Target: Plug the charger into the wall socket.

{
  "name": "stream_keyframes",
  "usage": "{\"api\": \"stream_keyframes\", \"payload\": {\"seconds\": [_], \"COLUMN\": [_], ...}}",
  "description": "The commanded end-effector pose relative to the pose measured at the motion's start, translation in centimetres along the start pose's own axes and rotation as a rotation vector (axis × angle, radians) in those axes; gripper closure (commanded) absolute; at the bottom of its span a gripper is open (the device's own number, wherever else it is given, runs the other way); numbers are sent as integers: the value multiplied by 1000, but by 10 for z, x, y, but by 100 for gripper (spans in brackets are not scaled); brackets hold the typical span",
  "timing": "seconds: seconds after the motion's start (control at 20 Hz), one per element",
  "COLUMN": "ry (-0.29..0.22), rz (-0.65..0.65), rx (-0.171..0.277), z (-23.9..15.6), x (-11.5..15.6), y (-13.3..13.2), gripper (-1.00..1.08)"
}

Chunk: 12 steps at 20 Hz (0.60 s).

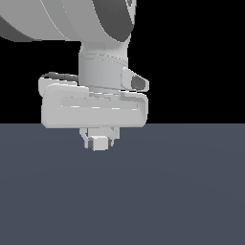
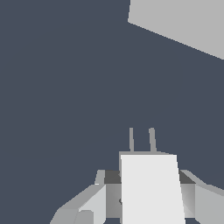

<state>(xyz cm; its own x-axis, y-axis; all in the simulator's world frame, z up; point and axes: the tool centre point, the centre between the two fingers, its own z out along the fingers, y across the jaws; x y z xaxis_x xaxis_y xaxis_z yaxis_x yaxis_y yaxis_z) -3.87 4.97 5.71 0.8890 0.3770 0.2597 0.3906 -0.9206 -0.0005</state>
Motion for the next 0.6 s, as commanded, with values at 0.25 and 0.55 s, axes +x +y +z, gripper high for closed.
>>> {"api": "stream_keyframes", "payload": {"seconds": [0.25, 0.55], "ry": [1, 0], "rz": [147, 260], "rx": [-39, -70], "z": [-9, -16], "x": [21, 38], "y": [-2, -1], "gripper": [108, 108]}}
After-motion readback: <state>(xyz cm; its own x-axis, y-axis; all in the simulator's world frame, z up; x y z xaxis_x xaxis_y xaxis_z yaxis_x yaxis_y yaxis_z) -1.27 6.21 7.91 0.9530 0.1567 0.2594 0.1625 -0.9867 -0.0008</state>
